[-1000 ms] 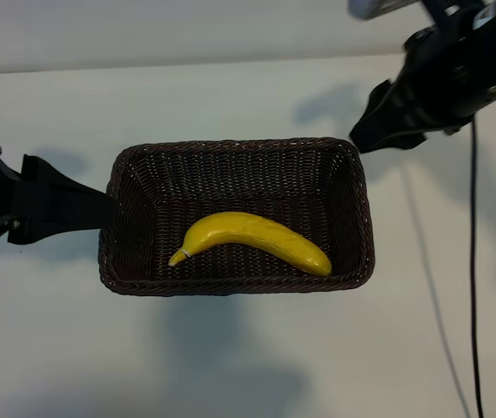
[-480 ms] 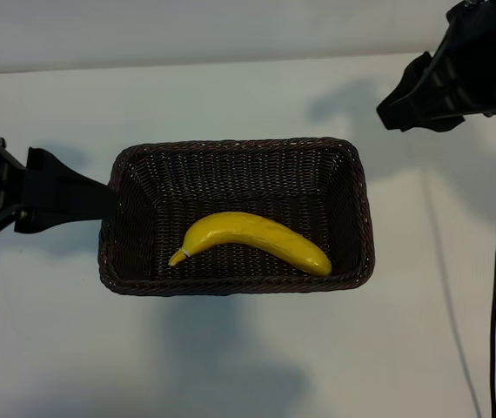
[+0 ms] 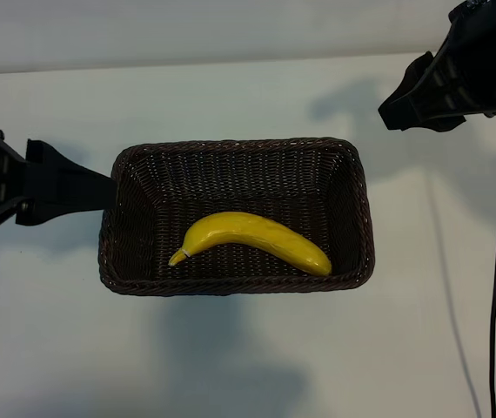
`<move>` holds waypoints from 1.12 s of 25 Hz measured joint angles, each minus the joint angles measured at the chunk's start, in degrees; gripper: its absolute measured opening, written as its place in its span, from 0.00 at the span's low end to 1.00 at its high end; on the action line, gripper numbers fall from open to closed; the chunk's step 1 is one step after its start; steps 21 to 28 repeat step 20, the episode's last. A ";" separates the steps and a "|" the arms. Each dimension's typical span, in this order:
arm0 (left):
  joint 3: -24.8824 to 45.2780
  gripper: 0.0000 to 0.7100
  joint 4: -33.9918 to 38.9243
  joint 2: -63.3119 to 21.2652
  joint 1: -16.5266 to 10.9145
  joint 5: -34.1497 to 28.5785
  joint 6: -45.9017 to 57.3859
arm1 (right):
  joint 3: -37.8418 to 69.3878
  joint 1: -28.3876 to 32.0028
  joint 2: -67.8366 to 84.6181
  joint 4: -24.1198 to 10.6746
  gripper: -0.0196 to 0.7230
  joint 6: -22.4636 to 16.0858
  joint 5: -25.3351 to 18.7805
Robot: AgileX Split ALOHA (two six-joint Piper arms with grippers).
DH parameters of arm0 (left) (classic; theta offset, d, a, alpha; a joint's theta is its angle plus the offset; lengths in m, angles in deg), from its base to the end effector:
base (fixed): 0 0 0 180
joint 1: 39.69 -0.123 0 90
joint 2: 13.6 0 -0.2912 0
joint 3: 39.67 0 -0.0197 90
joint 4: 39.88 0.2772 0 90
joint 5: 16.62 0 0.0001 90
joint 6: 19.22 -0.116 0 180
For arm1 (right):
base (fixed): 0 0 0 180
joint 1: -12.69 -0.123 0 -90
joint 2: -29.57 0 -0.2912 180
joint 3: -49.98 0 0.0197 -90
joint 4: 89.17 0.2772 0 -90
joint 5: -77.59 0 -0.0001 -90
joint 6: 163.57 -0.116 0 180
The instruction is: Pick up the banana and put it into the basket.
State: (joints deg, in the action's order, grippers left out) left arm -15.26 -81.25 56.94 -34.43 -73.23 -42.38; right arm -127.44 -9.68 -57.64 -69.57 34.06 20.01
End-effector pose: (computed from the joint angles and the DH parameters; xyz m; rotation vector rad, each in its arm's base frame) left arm 0.2312 -0.0856 0.3153 0.2956 2.4348 -0.7883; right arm 0.2884 0.1542 0.3425 -0.7522 2.4387 0.4712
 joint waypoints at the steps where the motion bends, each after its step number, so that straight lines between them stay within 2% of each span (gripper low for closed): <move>1: 0.00 0.80 0.00 0.00 0.00 -0.12 -0.13 | 0.00 0.00 0.00 0.00 0.63 -0.05 0.00; 28: 0.00 0.80 0.00 0.00 0.00 -0.12 -0.32 | 0.00 0.00 0.00 0.24 0.63 -0.68 0.24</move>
